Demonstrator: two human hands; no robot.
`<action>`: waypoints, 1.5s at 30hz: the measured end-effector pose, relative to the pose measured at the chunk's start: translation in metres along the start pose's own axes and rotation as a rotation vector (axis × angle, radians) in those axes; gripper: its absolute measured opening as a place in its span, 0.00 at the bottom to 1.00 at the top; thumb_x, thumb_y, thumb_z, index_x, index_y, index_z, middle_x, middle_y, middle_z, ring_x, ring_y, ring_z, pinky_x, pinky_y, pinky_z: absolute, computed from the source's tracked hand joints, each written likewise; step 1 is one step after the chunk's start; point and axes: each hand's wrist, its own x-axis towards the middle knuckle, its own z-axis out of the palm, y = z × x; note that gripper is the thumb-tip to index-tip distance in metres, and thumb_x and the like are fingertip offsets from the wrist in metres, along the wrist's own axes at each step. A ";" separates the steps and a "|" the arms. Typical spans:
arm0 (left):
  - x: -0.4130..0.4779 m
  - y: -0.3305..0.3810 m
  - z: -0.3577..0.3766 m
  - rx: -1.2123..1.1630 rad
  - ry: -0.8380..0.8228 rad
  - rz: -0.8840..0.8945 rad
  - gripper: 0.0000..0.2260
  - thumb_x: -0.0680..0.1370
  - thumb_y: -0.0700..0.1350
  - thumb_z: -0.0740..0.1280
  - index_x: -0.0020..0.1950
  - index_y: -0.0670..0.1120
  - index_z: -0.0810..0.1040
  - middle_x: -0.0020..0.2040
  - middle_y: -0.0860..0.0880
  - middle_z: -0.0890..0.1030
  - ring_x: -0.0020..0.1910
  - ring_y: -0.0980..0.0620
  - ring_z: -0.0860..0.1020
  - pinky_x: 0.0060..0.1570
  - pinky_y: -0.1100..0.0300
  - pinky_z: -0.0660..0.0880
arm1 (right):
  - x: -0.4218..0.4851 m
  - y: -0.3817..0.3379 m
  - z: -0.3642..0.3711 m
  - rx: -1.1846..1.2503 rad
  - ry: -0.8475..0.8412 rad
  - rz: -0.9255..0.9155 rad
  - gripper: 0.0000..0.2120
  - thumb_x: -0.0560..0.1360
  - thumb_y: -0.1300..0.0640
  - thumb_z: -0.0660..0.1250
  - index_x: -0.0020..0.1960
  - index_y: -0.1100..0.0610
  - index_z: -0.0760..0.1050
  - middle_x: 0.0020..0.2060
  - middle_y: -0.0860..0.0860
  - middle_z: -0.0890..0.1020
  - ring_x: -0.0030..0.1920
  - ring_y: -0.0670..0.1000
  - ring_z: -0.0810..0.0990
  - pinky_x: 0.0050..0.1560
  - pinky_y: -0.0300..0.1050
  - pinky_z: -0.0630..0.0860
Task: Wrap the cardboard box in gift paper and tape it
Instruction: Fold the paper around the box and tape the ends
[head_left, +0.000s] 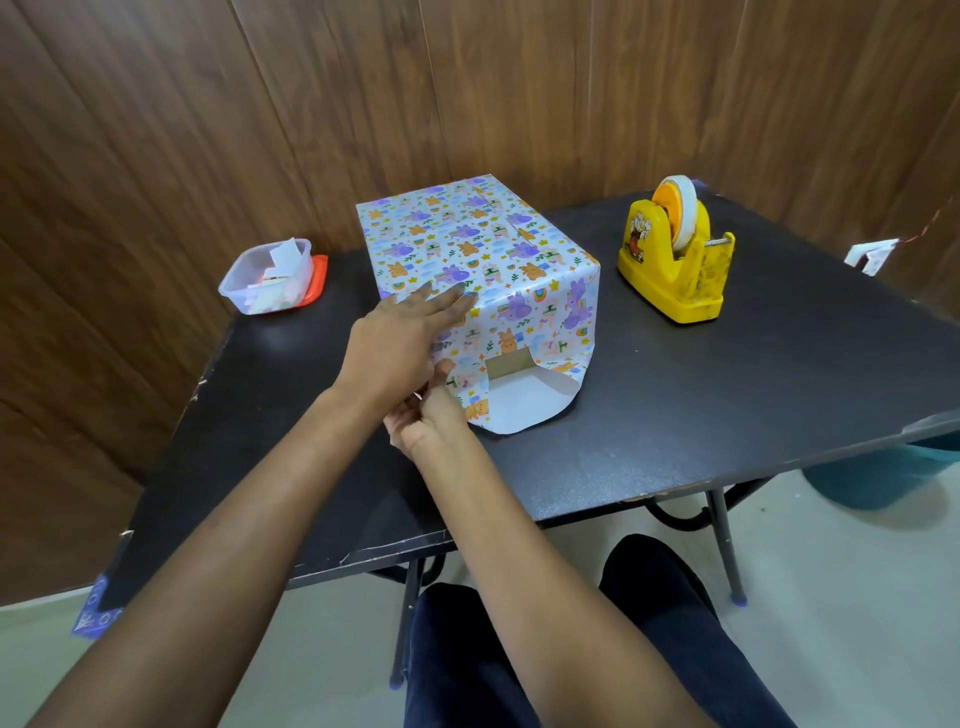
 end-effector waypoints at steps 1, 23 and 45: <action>0.000 0.000 -0.001 0.003 -0.008 -0.005 0.33 0.75 0.48 0.69 0.74 0.60 0.56 0.75 0.60 0.58 0.75 0.54 0.57 0.60 0.57 0.69 | 0.000 -0.001 -0.001 0.002 0.008 0.008 0.19 0.77 0.46 0.62 0.35 0.59 0.71 0.18 0.51 0.77 0.18 0.48 0.77 0.18 0.38 0.74; 0.001 -0.011 0.004 -0.253 -0.029 -0.173 0.22 0.81 0.49 0.59 0.74 0.58 0.60 0.75 0.60 0.59 0.74 0.57 0.56 0.69 0.55 0.61 | -0.007 -0.180 -0.010 -1.250 0.633 -0.863 0.21 0.79 0.50 0.56 0.65 0.64 0.71 0.66 0.59 0.71 0.65 0.59 0.67 0.63 0.51 0.65; -0.012 0.049 -0.011 -1.594 0.429 -0.446 0.24 0.77 0.60 0.58 0.71 0.56 0.64 0.63 0.57 0.76 0.56 0.57 0.78 0.53 0.57 0.77 | -0.089 -0.162 0.118 -1.226 -0.474 -0.426 0.11 0.77 0.52 0.63 0.50 0.60 0.77 0.37 0.51 0.78 0.37 0.47 0.74 0.43 0.41 0.71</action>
